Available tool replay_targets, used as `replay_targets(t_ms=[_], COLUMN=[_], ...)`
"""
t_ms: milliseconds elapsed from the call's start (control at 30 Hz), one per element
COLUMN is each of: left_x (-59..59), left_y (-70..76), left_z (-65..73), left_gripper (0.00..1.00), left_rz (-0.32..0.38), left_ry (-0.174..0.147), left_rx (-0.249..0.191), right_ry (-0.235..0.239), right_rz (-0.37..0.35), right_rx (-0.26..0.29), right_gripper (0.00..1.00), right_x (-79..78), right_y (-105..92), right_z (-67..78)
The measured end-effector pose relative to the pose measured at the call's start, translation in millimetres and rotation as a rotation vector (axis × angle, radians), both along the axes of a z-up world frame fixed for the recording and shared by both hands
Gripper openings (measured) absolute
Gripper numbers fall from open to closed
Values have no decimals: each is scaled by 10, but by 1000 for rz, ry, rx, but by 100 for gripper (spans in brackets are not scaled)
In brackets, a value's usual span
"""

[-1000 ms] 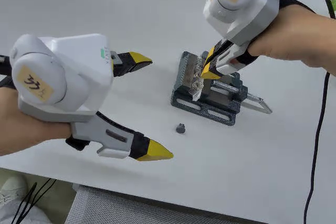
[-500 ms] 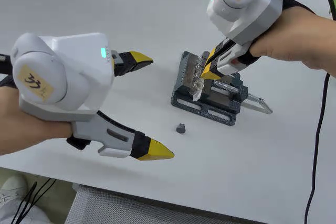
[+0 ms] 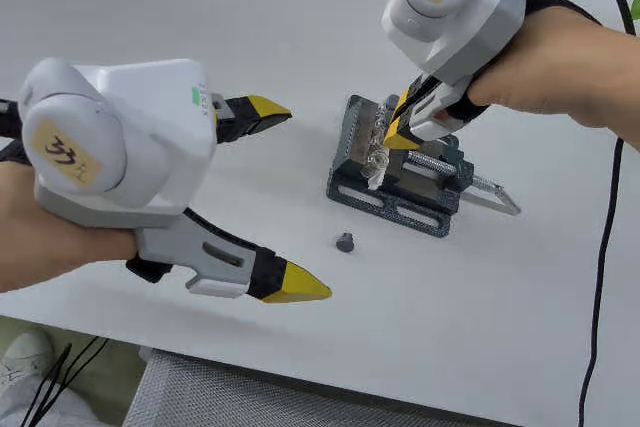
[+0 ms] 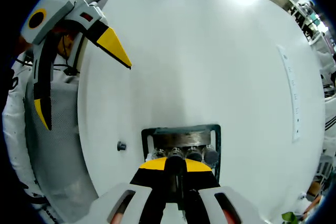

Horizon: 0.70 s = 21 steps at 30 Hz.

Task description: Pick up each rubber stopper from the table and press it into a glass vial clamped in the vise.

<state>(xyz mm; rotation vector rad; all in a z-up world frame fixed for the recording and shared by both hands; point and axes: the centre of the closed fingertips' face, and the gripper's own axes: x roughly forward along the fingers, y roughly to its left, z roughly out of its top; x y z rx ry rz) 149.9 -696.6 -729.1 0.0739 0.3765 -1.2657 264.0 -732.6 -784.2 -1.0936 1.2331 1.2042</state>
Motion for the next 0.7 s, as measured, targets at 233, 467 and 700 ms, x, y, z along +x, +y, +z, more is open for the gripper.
replay_targets(t_ms=[233, 467, 700], left_x=[-3, -25, -41], left_y=[-41, -77, -81], left_z=[12, 50, 50], left_gripper=[95, 95, 95], left_rz=[-7, -19, -21], left_ry=[-1, -6, -3], left_rx=[-1, 3, 5], right_ry=[1, -4, 1], right_rz=[3, 15, -17], right_rx=[-7, 39, 78], right_gripper=[5, 7, 7], right_x=[9, 14, 25], right_y=[-5, -6, 2], right_z=[-17, -20, -18])
